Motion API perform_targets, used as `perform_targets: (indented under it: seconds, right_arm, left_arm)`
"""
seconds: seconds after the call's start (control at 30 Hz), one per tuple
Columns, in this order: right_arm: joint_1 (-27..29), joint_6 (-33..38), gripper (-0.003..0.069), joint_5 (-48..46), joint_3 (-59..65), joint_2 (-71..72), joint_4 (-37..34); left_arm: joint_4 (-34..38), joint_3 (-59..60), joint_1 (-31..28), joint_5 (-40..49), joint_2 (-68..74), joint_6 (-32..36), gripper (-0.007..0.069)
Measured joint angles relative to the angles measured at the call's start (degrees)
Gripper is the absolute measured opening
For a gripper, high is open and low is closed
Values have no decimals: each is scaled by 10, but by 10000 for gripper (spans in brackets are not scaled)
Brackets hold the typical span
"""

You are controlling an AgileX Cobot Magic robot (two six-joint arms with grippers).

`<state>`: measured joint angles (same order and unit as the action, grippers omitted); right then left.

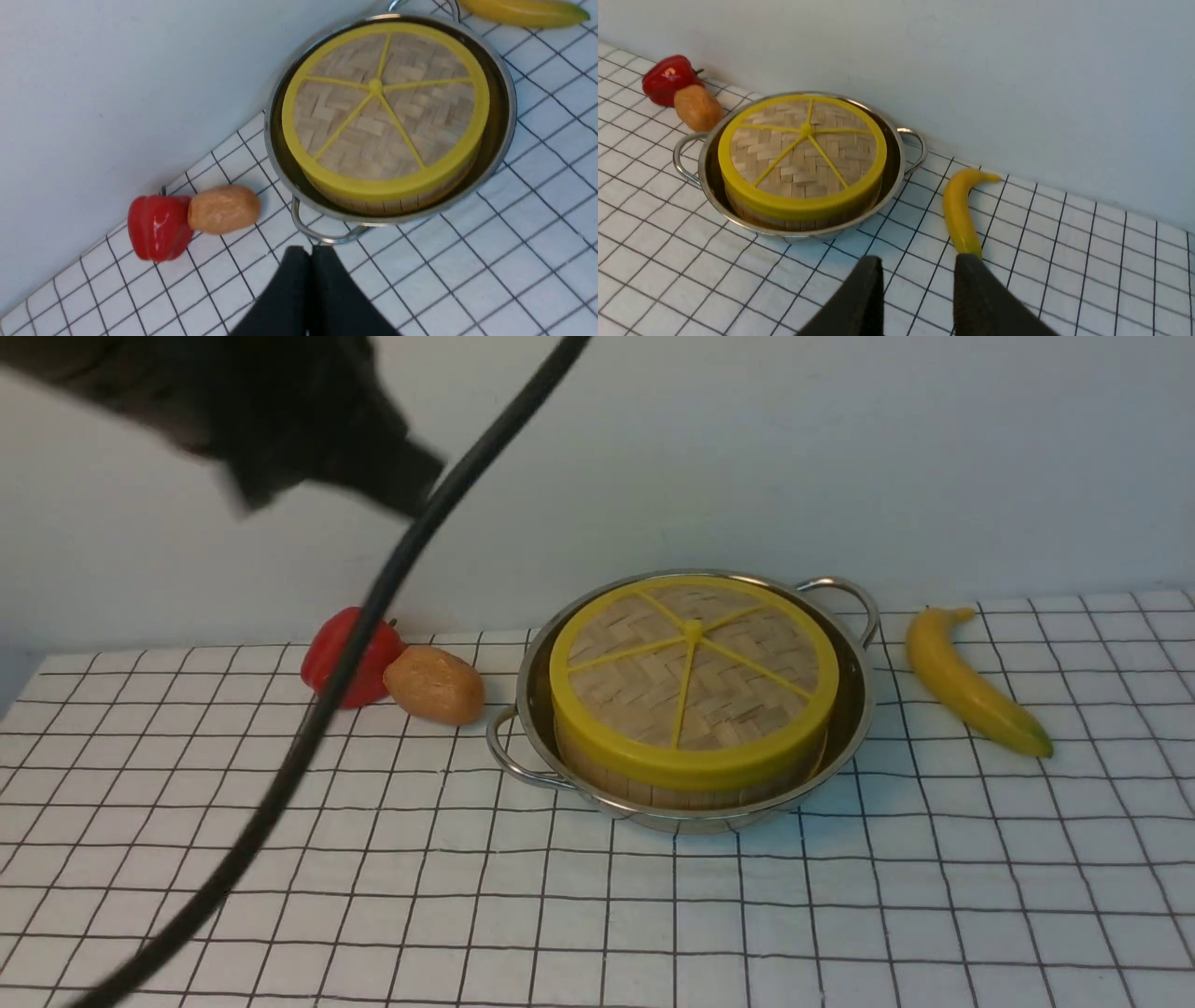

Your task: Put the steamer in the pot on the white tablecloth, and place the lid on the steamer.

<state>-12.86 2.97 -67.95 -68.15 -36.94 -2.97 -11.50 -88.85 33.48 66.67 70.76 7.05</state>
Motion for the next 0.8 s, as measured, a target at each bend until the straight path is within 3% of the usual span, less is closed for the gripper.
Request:
perform_targets:
  seconds: [0.13,0.2,0.33,0.4,0.6,0.8]
  right_arm:
    - [0,-22,179,48,128,81,4]
    - [0,-26,156,56,155,96,5]
    - [0,-35,13,80,240,149,5]
    - [0,-36,-13,86,259,162,5]
    - [0,-47,-15,105,264,165,4]
    - [0,-87,-11,107,264,165,-55]
  left_arm:
    - [2,189,0,-51,-157,-21,-23]
    - [2,228,0,-59,-192,-30,-23]
    - [2,373,0,-83,-336,-75,-23]
    - [2,419,0,-85,-393,-91,-23]
    - [2,477,0,-87,-490,-114,-23]
    - [11,481,0,-91,-525,-146,-19]
